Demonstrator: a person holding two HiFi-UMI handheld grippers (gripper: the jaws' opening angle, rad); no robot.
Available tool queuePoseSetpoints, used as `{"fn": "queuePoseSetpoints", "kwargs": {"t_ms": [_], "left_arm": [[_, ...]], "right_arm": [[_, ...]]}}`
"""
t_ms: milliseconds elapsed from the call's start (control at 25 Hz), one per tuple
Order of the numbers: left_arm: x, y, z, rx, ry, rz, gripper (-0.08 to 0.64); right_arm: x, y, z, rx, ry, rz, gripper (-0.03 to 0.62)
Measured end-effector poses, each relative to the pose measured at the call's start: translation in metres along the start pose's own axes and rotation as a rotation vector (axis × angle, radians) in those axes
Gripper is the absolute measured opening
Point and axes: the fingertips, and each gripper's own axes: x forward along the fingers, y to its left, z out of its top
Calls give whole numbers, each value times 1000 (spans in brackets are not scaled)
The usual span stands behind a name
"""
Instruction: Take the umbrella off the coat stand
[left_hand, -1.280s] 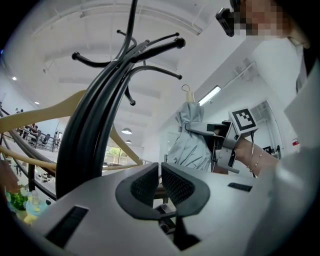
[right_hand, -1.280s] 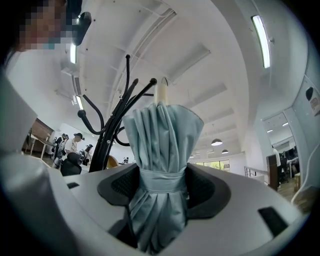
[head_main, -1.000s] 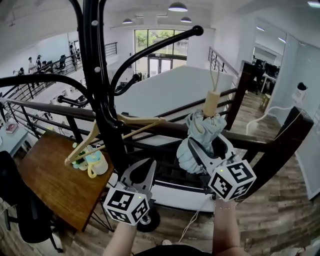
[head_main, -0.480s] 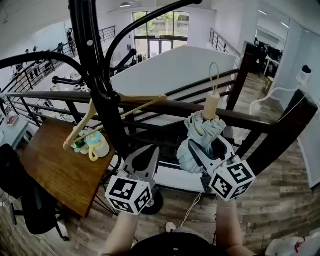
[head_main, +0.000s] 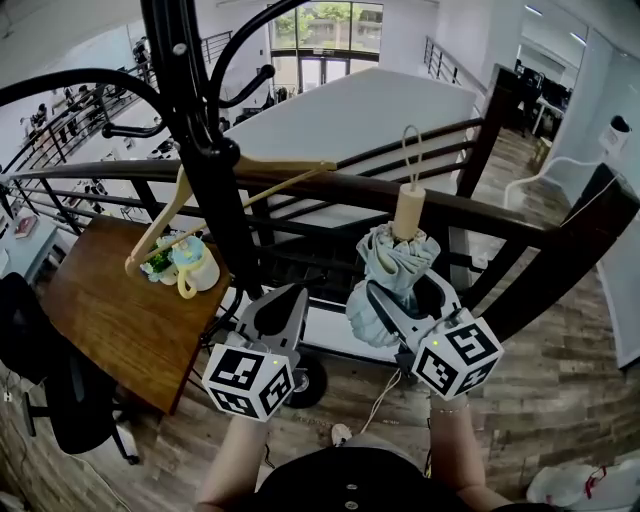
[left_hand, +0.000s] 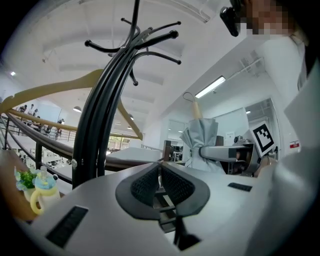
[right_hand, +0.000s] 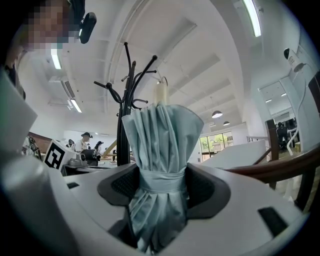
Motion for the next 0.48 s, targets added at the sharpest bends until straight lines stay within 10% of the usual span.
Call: {"fn": "queuePoseSetpoints", "kwargs": {"t_ms": [480], "left_arm": [[-1,-1,-7,-13,11,1,28]], "right_arm": [[4,12,-13,7,14,38,284]]}}
